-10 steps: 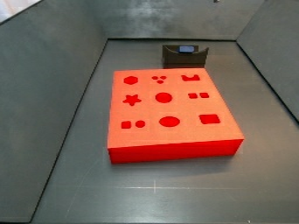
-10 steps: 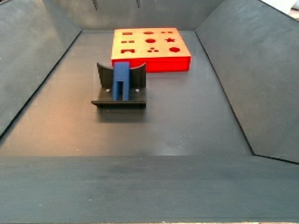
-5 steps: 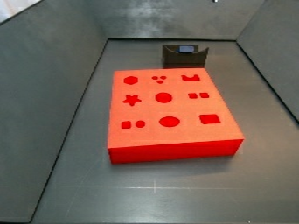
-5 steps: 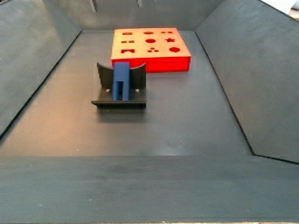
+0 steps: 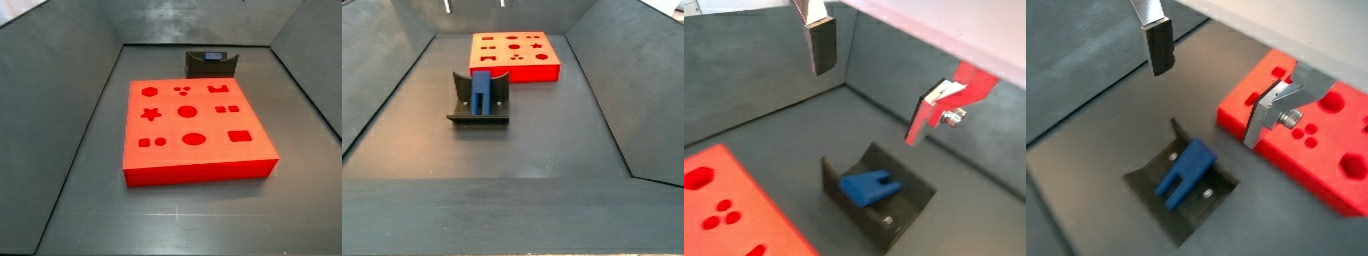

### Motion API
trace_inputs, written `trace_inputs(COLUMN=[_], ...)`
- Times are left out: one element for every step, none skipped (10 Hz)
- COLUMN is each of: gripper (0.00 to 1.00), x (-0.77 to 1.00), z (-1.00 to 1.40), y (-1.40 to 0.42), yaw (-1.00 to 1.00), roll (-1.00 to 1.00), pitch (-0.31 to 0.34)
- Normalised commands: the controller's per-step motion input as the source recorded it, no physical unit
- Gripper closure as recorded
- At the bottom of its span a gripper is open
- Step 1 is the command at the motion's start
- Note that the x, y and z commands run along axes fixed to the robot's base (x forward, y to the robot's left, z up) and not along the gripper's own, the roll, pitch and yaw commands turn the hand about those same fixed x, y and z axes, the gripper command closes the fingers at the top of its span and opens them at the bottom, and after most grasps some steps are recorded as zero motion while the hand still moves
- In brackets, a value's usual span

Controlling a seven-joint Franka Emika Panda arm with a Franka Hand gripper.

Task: Pick up the square-circle object. Move up. Rotate the square-circle object. Place the square-circle object on the fixture. Regrasp the square-circle object. Move to above the board. Insert the square-circle object.
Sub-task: Regrasp the square-circle object.

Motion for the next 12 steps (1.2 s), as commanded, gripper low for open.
trace_inputs(gripper=[0.00, 0.00, 0.00, 0.00, 0.00, 0.00, 0.00, 0.00, 0.00, 0.00, 0.00, 0.00], x=[0.00, 0.01, 0.02, 0.04, 0.05, 0.07, 0.08, 0.08, 0.08, 0.09, 0.09, 0.09], z=[0.00, 0.00, -0.01, 0.00, -0.01, -0.01, -0.01, -0.01, -0.01, -0.01, -0.01, -0.01], y=[-0.02, -0.02, -0.02, -0.02, -0.03, -0.03, -0.03, -0.04, -0.04, -0.04, -0.04, -0.04], yaw=[0.05, 0.05, 0.06, 0.06, 0.07, 0.08, 0.09, 0.11, 0.13, 0.14, 0.15, 0.16], roll=[1.00, 1.00, 1.00, 1.00, 1.00, 1.00, 1.00, 1.00, 0.95, 0.82, 0.56, 0.38], pitch=[0.009, 0.013, 0.021, 0.033, 0.047, 0.062, 0.082, 0.109, 0.122, 0.119, 0.104, 0.088])
